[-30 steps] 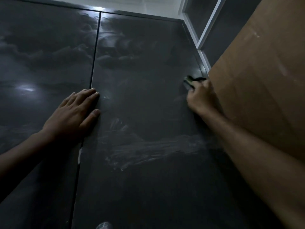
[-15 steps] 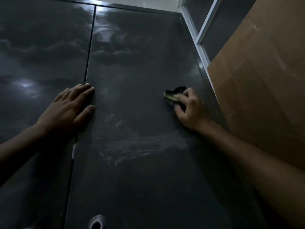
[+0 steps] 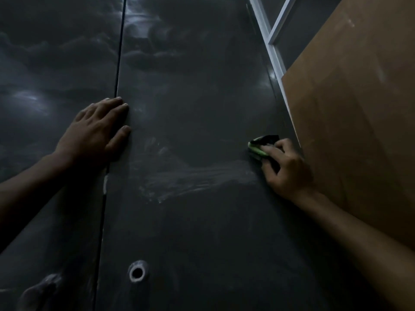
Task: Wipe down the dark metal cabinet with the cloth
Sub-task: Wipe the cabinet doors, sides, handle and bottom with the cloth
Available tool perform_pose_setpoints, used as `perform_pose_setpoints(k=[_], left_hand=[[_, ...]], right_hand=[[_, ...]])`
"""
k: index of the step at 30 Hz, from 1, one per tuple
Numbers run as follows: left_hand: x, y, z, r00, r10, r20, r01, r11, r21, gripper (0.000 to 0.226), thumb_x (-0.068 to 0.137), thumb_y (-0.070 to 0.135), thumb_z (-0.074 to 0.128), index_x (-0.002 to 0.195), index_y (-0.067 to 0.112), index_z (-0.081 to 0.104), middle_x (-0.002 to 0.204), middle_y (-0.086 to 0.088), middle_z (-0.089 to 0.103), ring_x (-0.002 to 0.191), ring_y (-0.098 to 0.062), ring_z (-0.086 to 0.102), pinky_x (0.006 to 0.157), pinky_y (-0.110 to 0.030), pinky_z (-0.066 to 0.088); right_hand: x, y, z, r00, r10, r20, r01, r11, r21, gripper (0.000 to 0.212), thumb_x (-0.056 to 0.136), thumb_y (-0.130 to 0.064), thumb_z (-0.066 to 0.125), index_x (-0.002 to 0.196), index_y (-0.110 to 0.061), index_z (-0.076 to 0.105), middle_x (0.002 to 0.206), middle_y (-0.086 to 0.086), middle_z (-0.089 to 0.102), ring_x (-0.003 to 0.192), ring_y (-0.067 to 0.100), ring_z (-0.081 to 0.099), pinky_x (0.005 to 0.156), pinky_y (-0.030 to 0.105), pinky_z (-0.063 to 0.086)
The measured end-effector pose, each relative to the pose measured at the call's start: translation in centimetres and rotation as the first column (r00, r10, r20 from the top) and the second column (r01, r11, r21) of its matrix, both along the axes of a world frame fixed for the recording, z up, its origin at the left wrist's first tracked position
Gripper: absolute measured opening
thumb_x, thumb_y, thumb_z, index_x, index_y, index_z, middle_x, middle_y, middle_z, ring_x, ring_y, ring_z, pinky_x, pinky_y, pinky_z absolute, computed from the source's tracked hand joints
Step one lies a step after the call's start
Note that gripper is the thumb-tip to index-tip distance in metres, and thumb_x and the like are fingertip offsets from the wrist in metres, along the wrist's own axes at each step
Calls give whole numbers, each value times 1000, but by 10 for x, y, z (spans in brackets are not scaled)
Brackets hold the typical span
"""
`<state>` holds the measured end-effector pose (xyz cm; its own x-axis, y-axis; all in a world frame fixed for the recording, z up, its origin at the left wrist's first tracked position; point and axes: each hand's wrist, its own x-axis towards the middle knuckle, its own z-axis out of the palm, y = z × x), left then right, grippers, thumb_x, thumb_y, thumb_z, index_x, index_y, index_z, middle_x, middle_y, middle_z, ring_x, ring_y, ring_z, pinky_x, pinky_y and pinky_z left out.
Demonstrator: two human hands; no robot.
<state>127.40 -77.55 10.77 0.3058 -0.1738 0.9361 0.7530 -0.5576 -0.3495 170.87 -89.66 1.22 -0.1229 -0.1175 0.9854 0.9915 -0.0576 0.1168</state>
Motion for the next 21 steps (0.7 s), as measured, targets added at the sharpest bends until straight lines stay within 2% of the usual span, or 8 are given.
perform_pose_setpoints(k=[4,6,9,11,14,16,19,21], left_hand=[[1,-3,-20,998,-42,36,44,997,-66,75,98,56,32,153,7,47,164,-18,38,149,-41,37,120,-57,32],[6,-1,-45,995,-90,44,93,991,-95,74,98,55,34,152,7,50,163,-19,39,147,-41,40,118,-57,35],[12,2,-78,994,-108,17,109,991,-83,71,100,54,37,153,8,49,165,-15,38,148,-38,39,119,-54,34],[11,5,-95,994,-106,8,106,990,-89,70,101,53,38,155,9,46,166,-14,36,151,-36,36,123,-52,31],[12,12,-110,999,-54,1,54,995,-87,71,103,53,37,160,11,38,170,-11,30,159,-30,24,130,-47,19],[13,15,-113,999,-39,1,39,997,-63,70,104,51,37,162,12,35,171,-9,28,160,-26,20,131,-43,14],[14,21,-113,999,-36,6,37,998,-45,68,105,51,37,162,14,34,171,-8,28,161,-25,19,132,-40,11],[14,23,-111,999,-44,8,45,999,-27,68,105,51,37,161,14,34,171,-8,28,160,-25,20,132,-37,10]], right_hand=[[-6,-1,36,921,42,-386,14,990,142,29,98,-27,55,124,-17,63,118,12,48,91,27,55,69,29,36],[-29,6,23,939,75,-334,-26,989,147,31,98,-29,53,126,-17,62,119,12,46,88,20,49,68,29,40],[-26,4,-40,1000,24,-18,-25,999,-43,39,93,-36,50,128,-21,60,123,8,47,88,13,48,70,26,44],[2,-6,-63,1000,-16,0,15,997,-69,42,92,-37,49,129,-20,62,124,8,49,87,20,56,72,27,45],[18,-11,-32,925,49,-376,-19,996,83,34,97,-31,49,125,-16,61,121,13,46,91,33,57,71,33,43],[-7,-2,-17,876,71,-476,-16,993,119,30,99,-28,52,125,-16,60,123,14,44,92,27,53,72,31,39],[-43,8,-54,981,50,-186,-51,999,1,35,95,-31,54,128,-22,59,124,8,45,88,17,50,66,24,41],[-32,-2,-92,1000,21,12,-19,991,-134,40,93,-34,53,131,-21,60,123,8,47,89,22,55,70,29,49]])
